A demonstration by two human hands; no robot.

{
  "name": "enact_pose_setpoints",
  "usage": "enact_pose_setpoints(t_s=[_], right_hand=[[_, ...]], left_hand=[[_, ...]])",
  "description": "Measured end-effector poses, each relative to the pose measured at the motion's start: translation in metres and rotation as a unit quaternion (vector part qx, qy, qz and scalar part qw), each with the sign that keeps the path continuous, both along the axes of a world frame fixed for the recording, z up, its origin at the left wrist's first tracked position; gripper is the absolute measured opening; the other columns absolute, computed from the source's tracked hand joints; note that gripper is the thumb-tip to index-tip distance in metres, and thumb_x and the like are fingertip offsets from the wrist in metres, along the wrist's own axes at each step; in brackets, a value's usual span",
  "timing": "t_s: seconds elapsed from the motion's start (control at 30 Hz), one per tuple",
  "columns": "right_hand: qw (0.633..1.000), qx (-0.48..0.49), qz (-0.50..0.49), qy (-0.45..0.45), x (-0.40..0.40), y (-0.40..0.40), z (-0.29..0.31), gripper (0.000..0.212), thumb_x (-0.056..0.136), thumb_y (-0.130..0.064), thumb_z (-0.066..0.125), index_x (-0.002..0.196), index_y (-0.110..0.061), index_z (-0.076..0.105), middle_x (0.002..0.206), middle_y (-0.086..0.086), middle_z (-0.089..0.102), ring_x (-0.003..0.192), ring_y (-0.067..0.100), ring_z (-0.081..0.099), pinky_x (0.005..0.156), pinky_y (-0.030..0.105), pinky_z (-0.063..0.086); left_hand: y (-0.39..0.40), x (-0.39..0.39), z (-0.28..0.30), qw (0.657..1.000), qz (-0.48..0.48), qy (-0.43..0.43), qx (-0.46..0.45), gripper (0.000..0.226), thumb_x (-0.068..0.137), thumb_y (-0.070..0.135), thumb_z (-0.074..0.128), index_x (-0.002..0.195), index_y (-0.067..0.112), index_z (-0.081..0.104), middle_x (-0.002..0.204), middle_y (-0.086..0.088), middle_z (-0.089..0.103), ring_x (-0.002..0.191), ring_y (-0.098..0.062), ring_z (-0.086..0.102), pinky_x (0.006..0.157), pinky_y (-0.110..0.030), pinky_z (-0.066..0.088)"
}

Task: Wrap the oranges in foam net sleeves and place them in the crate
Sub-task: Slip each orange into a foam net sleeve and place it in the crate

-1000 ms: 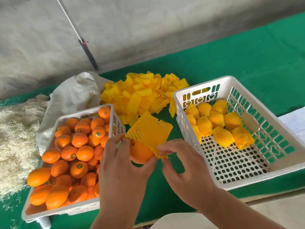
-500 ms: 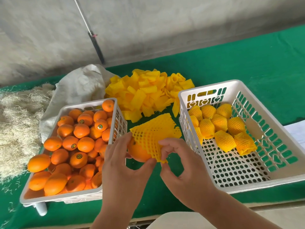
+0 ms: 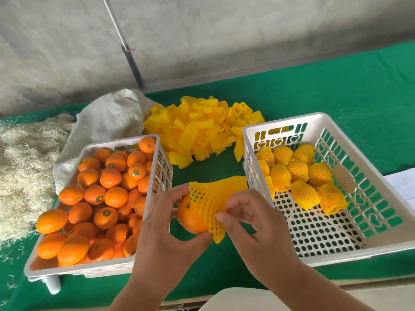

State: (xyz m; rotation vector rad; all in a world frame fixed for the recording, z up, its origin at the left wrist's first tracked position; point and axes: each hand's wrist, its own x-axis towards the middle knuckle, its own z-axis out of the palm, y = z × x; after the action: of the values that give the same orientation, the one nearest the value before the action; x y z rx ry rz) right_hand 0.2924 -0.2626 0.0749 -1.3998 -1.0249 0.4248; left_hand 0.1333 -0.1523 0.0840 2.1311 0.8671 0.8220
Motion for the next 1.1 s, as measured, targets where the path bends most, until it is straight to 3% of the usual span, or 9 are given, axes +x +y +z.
enact_pose_setpoints(t_s=[0.1, 0.2, 0.37, 0.53, 0.67, 0.77, 0.87, 1.0, 1.1], right_hand=[[0.997, -0.007, -0.041, 0.062, -0.001, -0.002, 0.002, 0.04, 0.081, -0.041, 0.084, 0.104, -0.035, 0.053, 0.083, -0.002, 0.067, 0.081, 0.022, 0.075, 0.075, 0.029, 0.064], [0.992, -0.03, -0.064, 0.106, 0.003, 0.0, 0.007, 0.057, 0.072, -0.051, 0.088, 0.116, -0.039, 0.054, 0.085, -0.004, 0.061, 0.081, 0.025, 0.075, 0.073, 0.035, 0.066], [0.99, -0.099, -0.069, 0.073, 0.016, 0.004, 0.007, 0.048, 0.075, -0.074, 0.072, 0.113, -0.046, 0.064, 0.081, -0.011, 0.056, 0.085, 0.019, 0.069, 0.067, 0.043, 0.064], [0.988, -0.127, -0.067, 0.064, 0.024, 0.005, 0.014, 0.052, 0.075, -0.073, 0.078, 0.116, -0.048, 0.059, 0.099, -0.014, 0.063, 0.083, 0.014, 0.07, 0.068, 0.023, 0.06], [0.993, -0.089, -0.061, 0.047, 0.014, 0.0, 0.02, 0.051, 0.076, -0.063, 0.08, 0.112, -0.042, 0.052, 0.103, -0.013, 0.059, 0.088, 0.016, 0.07, 0.063, 0.03, 0.064], [0.996, -0.056, -0.061, -0.039, 0.002, -0.003, 0.023, 0.053, 0.077, -0.061, 0.084, 0.107, -0.034, 0.049, 0.11, -0.017, 0.051, 0.1, 0.013, 0.067, 0.064, 0.021, 0.061], [0.995, -0.052, -0.067, -0.045, -0.001, -0.004, 0.024, 0.067, 0.07, -0.065, 0.088, 0.112, -0.035, 0.045, 0.12, -0.022, 0.045, 0.106, 0.007, 0.068, 0.064, 0.018, 0.06], [0.995, -0.072, -0.042, -0.049, -0.001, -0.001, 0.021, 0.052, 0.073, -0.071, 0.08, 0.104, -0.038, 0.054, 0.13, -0.018, 0.041, 0.105, 0.003, 0.068, 0.066, 0.02, 0.062], [0.996, -0.076, -0.028, -0.046, -0.001, 0.0, 0.019, 0.036, 0.081, -0.067, 0.073, 0.098, -0.041, 0.056, 0.134, -0.019, 0.04, 0.11, -0.002, 0.065, 0.067, 0.017, 0.062]], left_hand=[[-0.002, 0.001, -0.001, 1.0, 0.01, -0.022, -0.016, 0.083, 0.059, 0.053, 0.088, 0.133, 0.054, 0.051, 0.137, 0.021, 0.058, 0.122, -0.023, 0.064, 0.083, -0.045, 0.065], [0.002, 0.0, -0.002, 0.998, 0.019, -0.04, -0.033, 0.085, 0.059, 0.05, 0.089, 0.135, 0.05, 0.051, 0.138, 0.021, 0.057, 0.127, -0.023, 0.063, 0.085, -0.049, 0.064], [0.006, -0.002, -0.003, 0.997, 0.025, -0.041, -0.055, 0.089, 0.058, 0.049, 0.089, 0.139, 0.045, 0.051, 0.142, 0.019, 0.056, 0.131, -0.021, 0.06, 0.086, -0.05, 0.064], [0.003, -0.001, 0.0, 0.999, 0.033, -0.026, -0.026, 0.086, 0.059, 0.053, 0.086, 0.137, 0.048, 0.05, 0.141, 0.021, 0.056, 0.129, -0.018, 0.061, 0.085, -0.045, 0.065], [-0.002, 0.008, 0.008, 0.997, 0.026, -0.061, -0.038, 0.077, 0.059, 0.051, 0.089, 0.128, 0.053, 0.054, 0.135, 0.012, 0.062, 0.126, -0.019, 0.063, 0.072, -0.023, 0.064], [-0.008, 0.016, 0.015, 0.998, 0.04, -0.049, -0.012, 0.069, 0.062, 0.059, 0.086, 0.122, 0.052, 0.052, 0.132, 0.024, 0.056, 0.12, -0.008, 0.061, 0.067, -0.012, 0.059], [-0.011, 0.021, 0.019, 0.998, 0.056, -0.022, 0.02, 0.068, 0.06, 0.057, 0.084, 0.116, 0.061, 0.044, 0.129, 0.041, 0.047, 0.121, 0.01, 0.051, 0.066, -0.001, 0.049], [-0.016, 0.027, 0.017, 0.995, 0.068, 0.028, 0.062, 0.088, 0.065, 0.027, 0.1, 0.119, 0.056, 0.037, 0.128, 0.048, 0.038, 0.122, 0.011, 0.046, 0.066, -0.014, 0.052], [-0.02, 0.031, 0.019, 0.996, 0.066, 0.022, 0.05, 0.083, 0.069, 0.026, 0.095, 0.118, 0.056, 0.036, 0.126, 0.048, 0.037, 0.121, 0.016, 0.043, 0.066, -0.012, 0.056]])
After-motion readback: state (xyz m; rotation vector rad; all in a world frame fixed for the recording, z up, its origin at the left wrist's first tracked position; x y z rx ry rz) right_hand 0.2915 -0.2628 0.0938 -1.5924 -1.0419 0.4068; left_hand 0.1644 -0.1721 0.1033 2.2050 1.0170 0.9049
